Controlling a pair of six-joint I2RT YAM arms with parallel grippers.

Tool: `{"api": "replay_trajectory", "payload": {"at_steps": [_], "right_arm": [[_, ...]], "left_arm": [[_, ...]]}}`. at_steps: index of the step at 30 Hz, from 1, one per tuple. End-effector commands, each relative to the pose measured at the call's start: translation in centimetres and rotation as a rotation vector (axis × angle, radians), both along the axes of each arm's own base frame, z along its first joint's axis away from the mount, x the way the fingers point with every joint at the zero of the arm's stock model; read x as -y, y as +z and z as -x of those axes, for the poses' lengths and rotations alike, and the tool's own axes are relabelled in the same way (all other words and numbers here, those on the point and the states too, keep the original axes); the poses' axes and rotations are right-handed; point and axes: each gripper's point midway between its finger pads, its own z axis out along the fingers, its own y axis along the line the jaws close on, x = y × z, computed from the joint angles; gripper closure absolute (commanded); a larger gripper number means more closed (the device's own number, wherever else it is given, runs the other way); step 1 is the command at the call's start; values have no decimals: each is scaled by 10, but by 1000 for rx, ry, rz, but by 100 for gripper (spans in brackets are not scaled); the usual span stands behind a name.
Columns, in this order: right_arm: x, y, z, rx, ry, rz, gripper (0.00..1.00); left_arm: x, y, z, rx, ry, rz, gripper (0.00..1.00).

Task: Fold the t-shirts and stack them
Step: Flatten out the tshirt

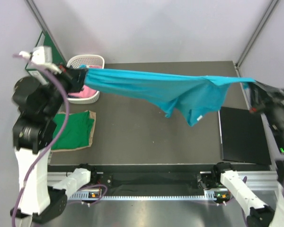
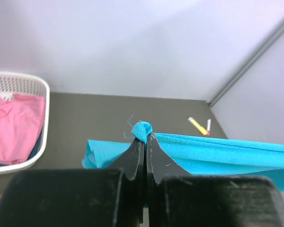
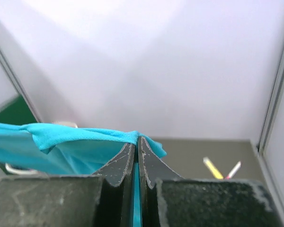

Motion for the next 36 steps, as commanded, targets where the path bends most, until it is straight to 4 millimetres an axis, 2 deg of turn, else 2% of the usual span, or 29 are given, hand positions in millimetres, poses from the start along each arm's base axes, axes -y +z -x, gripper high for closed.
{"api": "replay_trajectory", "payload": {"at_steps": [1, 3, 6, 8, 9, 11, 12, 13, 14, 15, 16, 17, 19, 20, 21, 23, 24, 25, 26, 27, 28, 29, 30, 31, 32, 33, 34, 35, 36], "right_arm": [[34, 36, 56, 143, -134, -39, 100], [39, 48, 70, 187, -148, -61, 100], [38, 61, 68, 206, -145, -76, 100], [39, 62, 59, 196, -155, -81, 100], [40, 57, 44, 164, -175, -77, 100], [39, 51, 27, 150, -189, -74, 100], [38, 32, 1, 87, -204, -65, 100], [36, 22, -13, 63, -208, -58, 100], [35, 18, -27, 61, -214, -58, 100], [28, -15, -61, -28, -212, -35, 100], [24, -29, -77, -60, -204, -23, 100], [17, -50, -100, -93, -187, -12, 100], [8, -85, -142, -172, -174, 10, 100], [1, -101, -161, -184, -158, 12, 100], [-4, -130, -190, -255, -153, 30, 100], [-15, -156, -224, -283, -126, 41, 100], [-22, -196, -254, -369, -116, 66, 100], [-28, -212, -272, -391, -95, 68, 100], [-33, -215, -290, -407, -80, 73, 100], [-39, -264, -319, -513, -72, 97, 100], [-44, -283, -333, -559, -55, 102, 100], [-53, -270, -353, -541, -13, 92, 100], [-58, -316, -374, -630, -2, 105, 100], [-63, -329, -382, -668, 13, 105, 100], [-68, -336, -404, -674, 20, 97, 100], [-70, -339, -411, -679, 24, 91, 100], [-73, -327, -423, -663, 28, 82, 100], [-74, -344, -430, -696, 27, 80, 100], [-76, -343, -435, -694, 25, 76, 100]], "left_arm": [[-19, 18, 30, 87, 68, -8, 100], [-32, 34, 45, 132, 123, -12, 100], [-38, 48, 50, 150, 147, -31, 100], [-37, 42, 34, 105, 154, -58, 100], [-38, 41, 30, 96, 162, -63, 100], [-32, 22, 2, 23, 156, -85, 100], [-29, 4, -12, -28, 147, -101, 100], [-25, -9, -23, -63, 136, -111, 100], [-19, -38, -47, -132, 124, -125, 100], [-14, -54, -59, -166, 110, -132, 100], [-8, -70, -70, -198, 87, -137, 100], [-3, -107, -91, -274, 76, -152, 100], [7, -158, -117, -382, 40, -171, 100], [10, -190, -127, -436, 36, -184, 100], [11, -212, -135, -476, 33, -193, 100], [10, -271, -153, -598, 52, -214, 100], [5, -283, -165, -605, 87, -222, 100], [3, -316, -176, -672, 99, -239, 100], [0, -326, -187, -682, 114, -242, 100], [-1, -335, -197, -694, 119, -244, 100], [-4, -368, -209, -764, 126, -256, 100], [-2, -363, -225, -754, 125, -254, 100], [-3, -373, -230, -789, 127, -264, 100], [-6, -404, -238, -866, 134, -279, 100], [-5, -389, -260, -826, 143, -268, 100], [-8, -390, -269, -834, 156, -260, 100], [-12, -392, -284, -835, 168, -252, 100], [-13, -393, -293, -828, 170, -246, 100], [-13, -391, -301, -817, 170, -238, 100]]}}
